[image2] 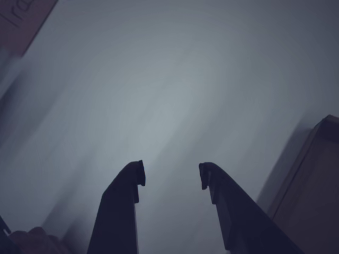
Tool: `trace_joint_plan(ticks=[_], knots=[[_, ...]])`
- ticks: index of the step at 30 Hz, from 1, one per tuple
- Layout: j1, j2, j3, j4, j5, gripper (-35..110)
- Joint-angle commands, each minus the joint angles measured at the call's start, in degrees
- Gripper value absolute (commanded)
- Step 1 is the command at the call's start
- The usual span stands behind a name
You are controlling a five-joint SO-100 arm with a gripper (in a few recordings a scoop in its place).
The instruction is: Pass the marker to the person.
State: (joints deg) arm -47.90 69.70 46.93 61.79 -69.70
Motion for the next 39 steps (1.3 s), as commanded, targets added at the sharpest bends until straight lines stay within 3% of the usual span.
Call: trace_joint_plan(ticks=[1, 39], knots=[[0.53, 5.8, -0.26, -1.32, -0.26, 22], [1.05, 5.54, -2.72, 0.88, -0.09, 23]])
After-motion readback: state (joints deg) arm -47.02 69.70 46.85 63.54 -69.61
